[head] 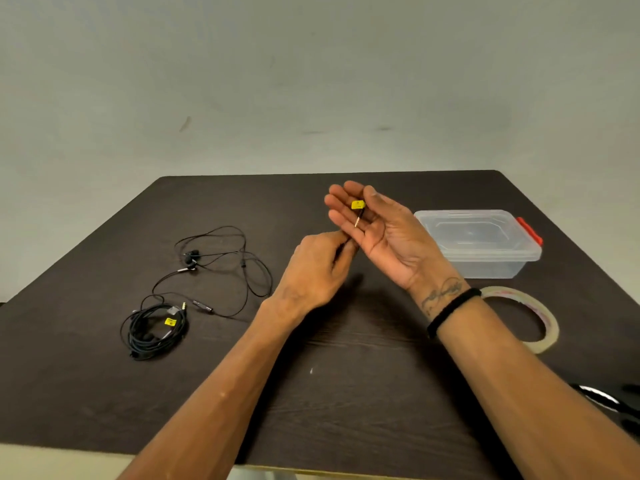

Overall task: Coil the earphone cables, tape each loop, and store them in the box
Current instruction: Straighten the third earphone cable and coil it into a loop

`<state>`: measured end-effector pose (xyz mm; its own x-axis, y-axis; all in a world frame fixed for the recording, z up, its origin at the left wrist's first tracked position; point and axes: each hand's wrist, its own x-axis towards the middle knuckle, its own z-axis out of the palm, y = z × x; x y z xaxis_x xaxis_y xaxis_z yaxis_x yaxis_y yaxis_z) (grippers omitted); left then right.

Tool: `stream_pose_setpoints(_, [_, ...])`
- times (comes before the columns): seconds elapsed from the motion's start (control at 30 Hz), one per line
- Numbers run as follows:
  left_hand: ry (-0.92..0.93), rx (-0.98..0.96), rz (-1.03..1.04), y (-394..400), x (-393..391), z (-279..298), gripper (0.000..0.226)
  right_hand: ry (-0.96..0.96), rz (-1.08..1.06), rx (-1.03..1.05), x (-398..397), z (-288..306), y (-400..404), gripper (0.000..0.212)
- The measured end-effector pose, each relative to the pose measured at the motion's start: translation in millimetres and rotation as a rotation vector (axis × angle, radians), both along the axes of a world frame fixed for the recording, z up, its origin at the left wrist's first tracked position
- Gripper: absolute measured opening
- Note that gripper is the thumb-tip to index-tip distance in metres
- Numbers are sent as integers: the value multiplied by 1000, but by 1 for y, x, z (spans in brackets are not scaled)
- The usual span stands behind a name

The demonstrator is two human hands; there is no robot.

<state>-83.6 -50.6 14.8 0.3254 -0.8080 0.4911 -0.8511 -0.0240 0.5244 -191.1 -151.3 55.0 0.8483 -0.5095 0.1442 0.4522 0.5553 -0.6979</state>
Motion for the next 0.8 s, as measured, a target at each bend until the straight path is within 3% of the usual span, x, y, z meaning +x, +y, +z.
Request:
stream_pose_setpoints(0.2, [-140, 0, -41, 10, 6, 11, 28, 259, -358, -567, 4, -14, -5, 31])
stream_pose_setpoints(0.37, [-183, -123, 173, 17, 17, 19, 31, 429, -369, -974, 6, -19, -4, 28])
stream_pose_setpoints(0.47, [-117, -178, 255, 19, 19, 20, 34, 534, -339, -1111, 7, -20, 5, 33])
stream_pose_setpoints(0.57, [-101, -221, 280, 20, 19, 20, 36, 584, -267, -1099, 8, -18, 15, 40])
stream_pose_setpoints(0.8, [-24, -254, 181, 20, 22, 19, 35, 501, 115, -592, 11, -10, 29, 33])
